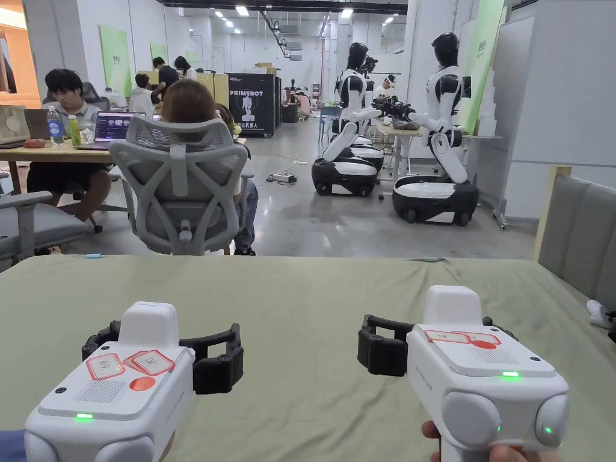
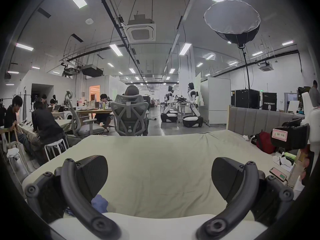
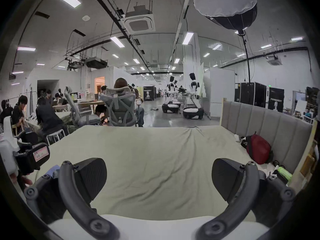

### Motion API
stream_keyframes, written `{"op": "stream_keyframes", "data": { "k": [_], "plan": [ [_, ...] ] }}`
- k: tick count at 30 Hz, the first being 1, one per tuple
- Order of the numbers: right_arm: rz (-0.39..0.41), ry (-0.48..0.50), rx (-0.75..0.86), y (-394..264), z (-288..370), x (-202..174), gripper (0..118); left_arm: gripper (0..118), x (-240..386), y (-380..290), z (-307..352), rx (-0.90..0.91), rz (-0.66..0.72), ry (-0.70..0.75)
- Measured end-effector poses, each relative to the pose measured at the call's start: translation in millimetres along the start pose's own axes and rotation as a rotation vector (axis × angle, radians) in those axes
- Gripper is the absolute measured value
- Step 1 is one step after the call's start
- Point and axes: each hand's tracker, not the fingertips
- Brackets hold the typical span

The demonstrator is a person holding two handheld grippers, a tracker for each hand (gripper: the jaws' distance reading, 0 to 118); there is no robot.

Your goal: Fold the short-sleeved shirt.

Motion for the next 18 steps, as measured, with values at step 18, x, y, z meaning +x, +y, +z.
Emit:
{"op": "stream_keyframes", "data": {
  "k": [18],
  "plan": [
    [0.000,-0.018,0.043,-5.4,2.1,0.8,118,118,3.7,-0.2,0.7,0.004,0.003,-0.008]
  ]
}}
